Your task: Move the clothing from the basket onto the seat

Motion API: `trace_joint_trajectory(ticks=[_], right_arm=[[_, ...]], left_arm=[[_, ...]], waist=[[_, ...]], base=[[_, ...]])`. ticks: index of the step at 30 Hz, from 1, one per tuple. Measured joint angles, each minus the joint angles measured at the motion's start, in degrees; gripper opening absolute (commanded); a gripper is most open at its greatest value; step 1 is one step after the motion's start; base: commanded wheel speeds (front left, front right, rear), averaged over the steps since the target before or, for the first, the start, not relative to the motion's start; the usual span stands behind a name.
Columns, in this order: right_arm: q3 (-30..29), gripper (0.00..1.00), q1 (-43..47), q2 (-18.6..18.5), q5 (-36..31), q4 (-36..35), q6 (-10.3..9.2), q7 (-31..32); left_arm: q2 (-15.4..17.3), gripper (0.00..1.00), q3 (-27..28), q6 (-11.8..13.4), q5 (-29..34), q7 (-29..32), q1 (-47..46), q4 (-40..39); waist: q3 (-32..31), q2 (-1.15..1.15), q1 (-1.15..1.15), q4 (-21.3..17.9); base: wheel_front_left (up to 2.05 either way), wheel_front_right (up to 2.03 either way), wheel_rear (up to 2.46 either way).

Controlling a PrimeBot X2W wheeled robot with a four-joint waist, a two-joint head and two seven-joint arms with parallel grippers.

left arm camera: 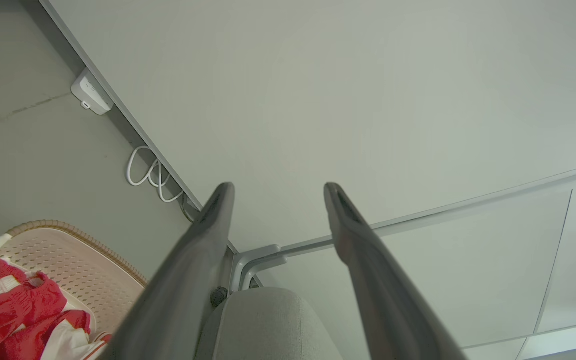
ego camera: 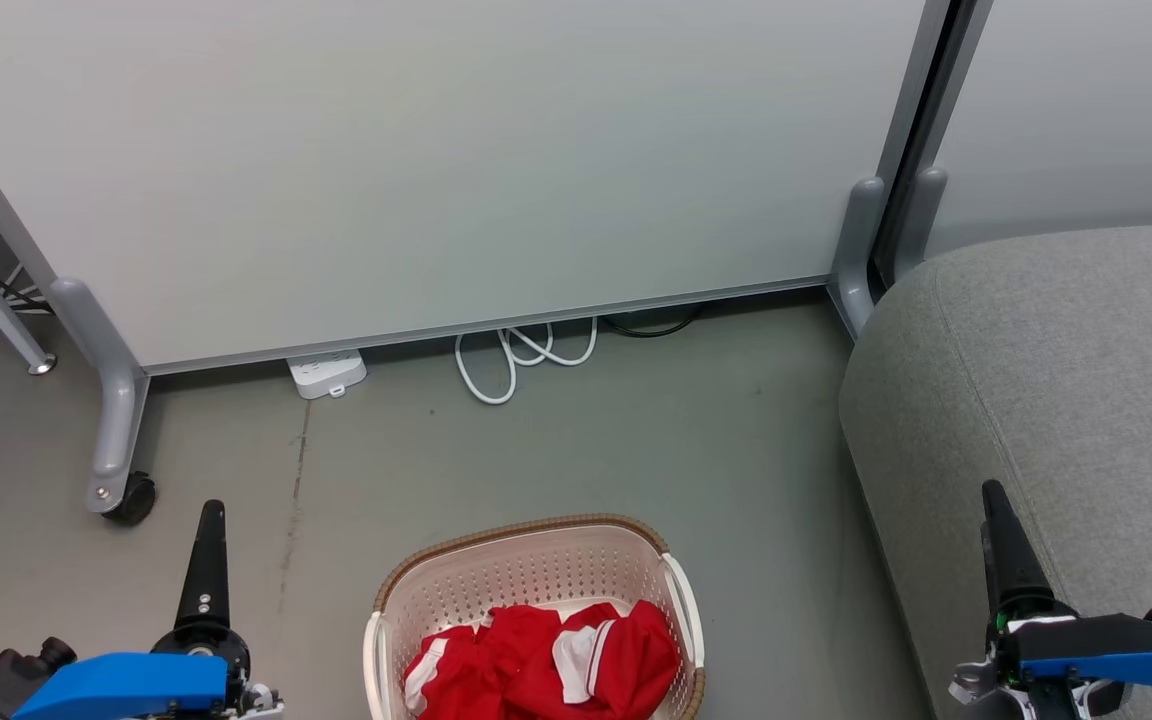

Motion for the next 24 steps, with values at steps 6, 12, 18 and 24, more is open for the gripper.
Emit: trace_joint_trajectory(ticks=[6,12,18,24], right_arm=[[1.1,1.00,-0.6,0.0,-6.7,-0.7,0.00,-1.5],[2.2,1.00,-0.7,0.0,-12.5,-1.3,0.00,-2.8],[2.8,1.00,-0.7,0.0,-17.7,-1.6,0.00,-4.0],[3.5,1.00,-0.7,0.0,-22.6,-1.6,0.00,-5.1]], left_arm=[[0.0,1.00,-1.3,0.9,6.6,-1.5,-0.3,-0.7],[0.1,1.00,-2.6,1.5,13.3,-2.8,-1.0,-1.2],[0.2,1.00,-3.8,2.0,19.4,-4.0,-1.2,-1.2],[0.2,1.00,-4.8,2.2,24.7,-5.0,-1.5,-1.1]], waist=[[0.1,0.00,0.00,0.1],[0.2,0.00,0.00,0.3],[0.2,0.00,0.00,0.5],[0.3,0.00,0.00,0.7]], base=[[0.00,0.00,0.00],[0.00,0.00,0.00],[0.00,0.00,0.00],[0.00,0.00,0.00]])
